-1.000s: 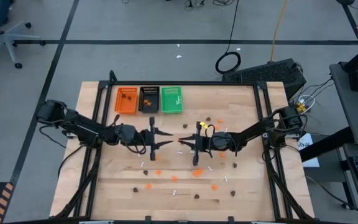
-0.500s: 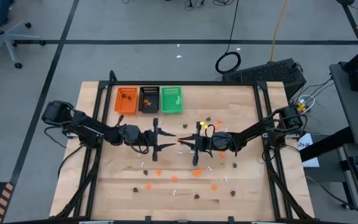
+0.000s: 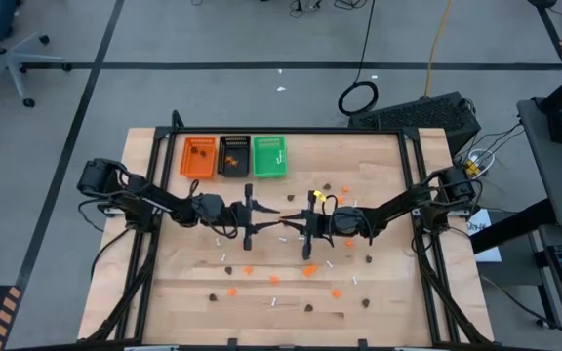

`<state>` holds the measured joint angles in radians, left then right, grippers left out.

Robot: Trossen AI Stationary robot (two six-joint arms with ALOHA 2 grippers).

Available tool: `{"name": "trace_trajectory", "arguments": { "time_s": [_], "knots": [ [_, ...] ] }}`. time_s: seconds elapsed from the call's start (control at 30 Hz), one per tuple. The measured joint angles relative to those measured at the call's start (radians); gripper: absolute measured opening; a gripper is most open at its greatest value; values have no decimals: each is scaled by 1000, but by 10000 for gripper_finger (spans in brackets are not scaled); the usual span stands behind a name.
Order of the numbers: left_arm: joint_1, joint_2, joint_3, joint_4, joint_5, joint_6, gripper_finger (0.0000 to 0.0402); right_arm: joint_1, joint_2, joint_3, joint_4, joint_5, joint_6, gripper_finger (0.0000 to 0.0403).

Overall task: Sort Halloween decoration
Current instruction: Put the orange spider toy into the black bin

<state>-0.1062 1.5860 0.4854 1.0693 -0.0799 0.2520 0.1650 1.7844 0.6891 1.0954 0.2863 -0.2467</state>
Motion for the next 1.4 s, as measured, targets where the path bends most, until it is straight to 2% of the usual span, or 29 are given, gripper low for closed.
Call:
{"name": "trace_trajectory", "arguments": {
  "time_s": [0.27,0.53,0.67,0.9,1.1,1.2,1.3,1.4],
  "knots": [
    [9,0,16,-23,54,-30,74,0,0,4,1,-1,-1,0],
    [9,0,16,-39,54,-10,39,0,0,4,2,-3,1,0],
    [9,0,16,-38,53,-2,7,1,0,4,2,-3,1,0],
    [9,0,16,-39,54,-1,1,0,0,4,-1,-3,20,4],
    [8,-1,16,-48,60,-3,0,0,-2,4,-77,6,138,69],
    [8,-2,16,-59,59,-11,0,1,-2,4,-109,54,158,109],
    [12,-20,16,-56,43,-72,0,6,-2,4,-139,85,157,139],
    [31,-53,16,-65,26,-195,0,6,-2,4,-159,86,157,155]
  ]
}}
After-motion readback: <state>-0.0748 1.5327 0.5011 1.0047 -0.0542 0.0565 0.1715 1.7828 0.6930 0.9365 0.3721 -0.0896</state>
